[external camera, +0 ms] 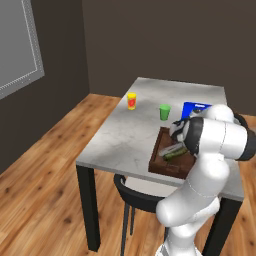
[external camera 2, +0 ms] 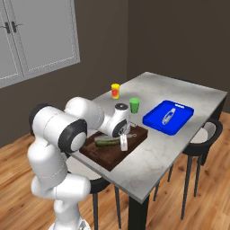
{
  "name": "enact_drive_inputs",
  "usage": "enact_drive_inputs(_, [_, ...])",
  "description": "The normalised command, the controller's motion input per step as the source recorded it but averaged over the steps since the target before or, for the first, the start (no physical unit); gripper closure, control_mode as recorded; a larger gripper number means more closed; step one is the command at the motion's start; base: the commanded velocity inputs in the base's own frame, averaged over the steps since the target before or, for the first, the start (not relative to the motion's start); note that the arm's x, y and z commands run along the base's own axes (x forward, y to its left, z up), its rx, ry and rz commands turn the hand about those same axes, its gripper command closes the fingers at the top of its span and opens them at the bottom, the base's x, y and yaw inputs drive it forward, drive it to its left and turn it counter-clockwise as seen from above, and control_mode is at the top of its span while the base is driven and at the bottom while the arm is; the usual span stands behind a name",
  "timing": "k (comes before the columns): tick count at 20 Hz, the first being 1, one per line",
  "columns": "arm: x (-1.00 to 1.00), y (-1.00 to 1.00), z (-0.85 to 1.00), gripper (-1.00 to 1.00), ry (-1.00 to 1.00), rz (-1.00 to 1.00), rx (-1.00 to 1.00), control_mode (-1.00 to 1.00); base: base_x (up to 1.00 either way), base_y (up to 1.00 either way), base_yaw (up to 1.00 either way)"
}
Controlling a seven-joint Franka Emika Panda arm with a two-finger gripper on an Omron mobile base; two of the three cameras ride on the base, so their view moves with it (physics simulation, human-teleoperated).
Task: Gather the cucumber and squash from the fridge and place them on a tray on the dining counter. Then gather the steak and chicken drumstick from the fridge and place them on the other tray.
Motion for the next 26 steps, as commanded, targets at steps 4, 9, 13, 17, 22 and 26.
enact_drive_inputs(4, [-0.01, -0.01, 0.01, -1.0, 0.0, 0.0, 0.0, -1.0, 0.0, 0.0, 0.0])
enact_drive_inputs(9, [-0.21, -0.03, 0.16, -1.0, -0.01, 0.0, 0.0, -1.0, 0.0, 0.0, 0.0])
enact_drive_inputs(13, [-0.46, -0.11, 0.68, -1.0, 0.0, 0.0, 0.0, -1.0, 0.0, 0.0, 0.0])
enact_drive_inputs(17, [-0.3, -0.04, 0.98, -1.0, 0.0, -0.01, 0.0, -1.0, 0.0, 0.0, 0.0])
enact_drive_inputs(22, [-0.49, 0.01, 1.0, -1.0, -0.01, 0.0, -0.07, -1.0, 0.0, 0.0, 0.0])
enact_drive_inputs(26, [-0.75, 0.15, 0.95, -1.0, -0.06, 0.04, -0.08, -1.0, 0.0, 0.0, 0.0])
